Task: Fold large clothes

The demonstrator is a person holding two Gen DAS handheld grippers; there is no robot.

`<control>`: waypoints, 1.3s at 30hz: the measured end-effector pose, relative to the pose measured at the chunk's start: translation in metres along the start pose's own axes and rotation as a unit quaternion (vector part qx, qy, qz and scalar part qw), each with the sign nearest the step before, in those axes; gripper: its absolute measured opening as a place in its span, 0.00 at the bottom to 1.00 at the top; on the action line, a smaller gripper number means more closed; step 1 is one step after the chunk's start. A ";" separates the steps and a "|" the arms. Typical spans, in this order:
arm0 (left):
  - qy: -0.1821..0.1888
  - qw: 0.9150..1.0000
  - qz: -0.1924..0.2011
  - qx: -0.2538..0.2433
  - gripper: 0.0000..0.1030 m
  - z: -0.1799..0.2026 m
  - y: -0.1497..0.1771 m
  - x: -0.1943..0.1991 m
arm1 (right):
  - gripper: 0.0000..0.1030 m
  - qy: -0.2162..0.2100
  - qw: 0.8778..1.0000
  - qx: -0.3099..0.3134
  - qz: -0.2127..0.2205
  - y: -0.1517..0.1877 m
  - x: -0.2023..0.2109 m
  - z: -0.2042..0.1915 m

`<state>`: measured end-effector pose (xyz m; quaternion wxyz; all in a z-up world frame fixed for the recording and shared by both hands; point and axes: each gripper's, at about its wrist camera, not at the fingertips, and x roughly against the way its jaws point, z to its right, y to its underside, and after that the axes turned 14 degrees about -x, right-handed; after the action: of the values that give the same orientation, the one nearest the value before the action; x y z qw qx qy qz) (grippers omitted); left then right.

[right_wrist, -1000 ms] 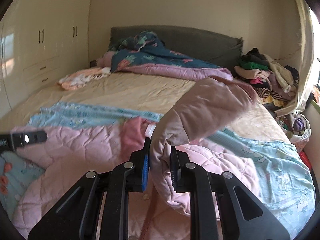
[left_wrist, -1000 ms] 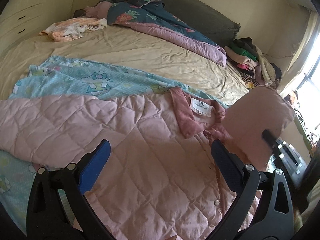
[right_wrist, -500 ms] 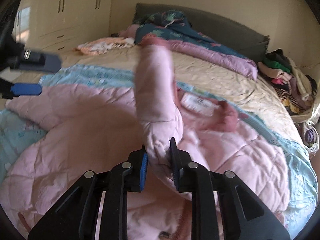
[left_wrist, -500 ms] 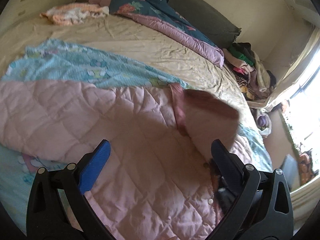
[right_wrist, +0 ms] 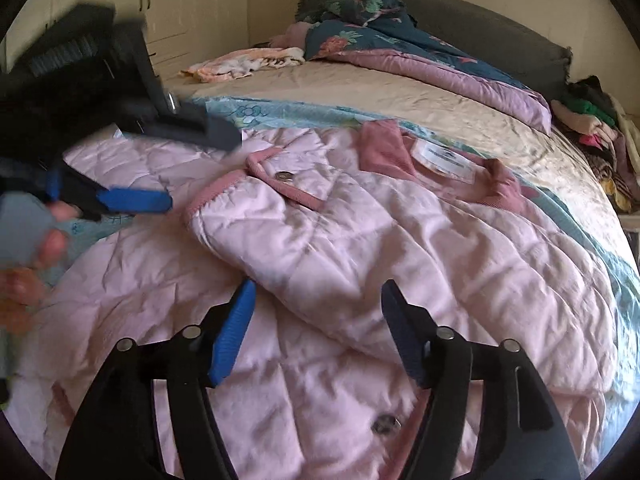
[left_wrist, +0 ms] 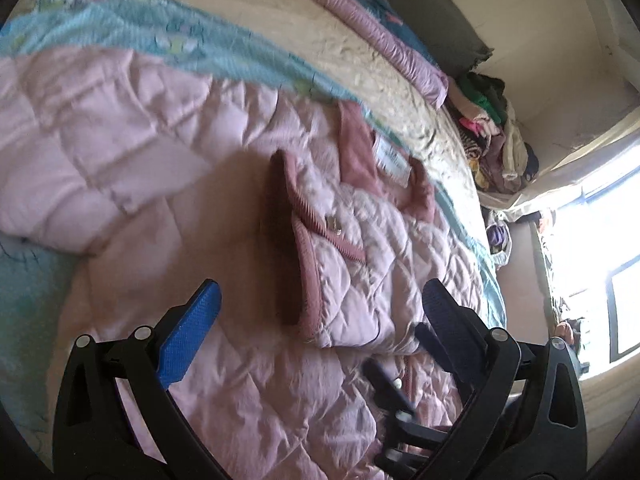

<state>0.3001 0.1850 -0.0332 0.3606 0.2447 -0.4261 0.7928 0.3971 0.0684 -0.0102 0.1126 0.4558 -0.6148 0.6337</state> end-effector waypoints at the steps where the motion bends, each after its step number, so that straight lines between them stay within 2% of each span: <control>1: 0.004 1.000 -0.007 0.004 0.92 0.000 0.001 -0.005 | 0.64 0.000 1.000 -0.007 0.002 0.002 0.006 0.006; 5: 0.001 1.000 -0.023 0.008 0.92 0.001 0.008 -0.026 | 0.64 0.021 0.999 -0.031 0.006 0.006 0.028 0.036; 11: -0.014 0.999 -0.020 -0.042 0.88 0.021 0.008 -0.041 | 0.64 0.065 0.995 -0.072 0.016 0.011 0.055 0.089; 12: -0.020 0.998 -0.020 -0.048 0.84 0.022 0.007 -0.042 | 0.64 0.071 0.994 -0.082 0.017 0.013 0.059 0.098; 13: -0.029 0.998 -0.021 -0.056 0.75 0.025 0.006 -0.044 | 0.64 0.077 0.993 -0.088 0.018 0.014 0.062 0.105; 15: -0.059 0.995 -0.021 -0.075 0.70 0.031 0.004 -0.047 | 0.64 0.092 0.990 -0.102 0.022 0.017 0.067 0.122; 18: -0.082 0.991 -0.018 -0.105 0.55 0.039 -0.001 -0.046 | 0.64 0.112 0.984 -0.137 0.025 0.020 0.075 0.149; 20: -0.098 0.987 -0.007 -0.125 0.26 0.044 -0.005 -0.039 | 0.64 0.113 0.980 -0.165 0.021 0.021 0.078 0.165; 22: -0.104 0.985 0.004 -0.135 0.15 0.045 -0.010 -0.030 | 0.64 0.119 0.976 -0.178 0.024 0.020 0.081 0.173; 26: -0.099 0.984 0.033 -0.142 0.14 0.042 -0.013 -0.012 | 0.65 0.117 0.975 -0.187 0.036 0.013 0.083 0.179; 29: -0.120 0.982 0.043 -0.142 0.13 0.034 -0.009 -0.007 | 0.64 0.118 0.977 -0.176 0.023 0.008 0.072 0.175; 34: -0.131 0.983 0.011 -0.125 0.13 0.013 0.001 -0.025 | 0.65 0.113 0.980 -0.162 0.011 0.001 0.052 0.170; 39: -0.131 0.983 0.009 -0.126 0.14 0.010 0.005 -0.028 | 0.65 0.118 0.978 -0.173 -0.007 -0.001 0.037 0.179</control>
<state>0.3143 0.1644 -0.0493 0.3222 0.2950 -0.5685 0.6971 0.4554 -0.1049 -0.0141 0.2663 0.3556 -0.6943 0.5662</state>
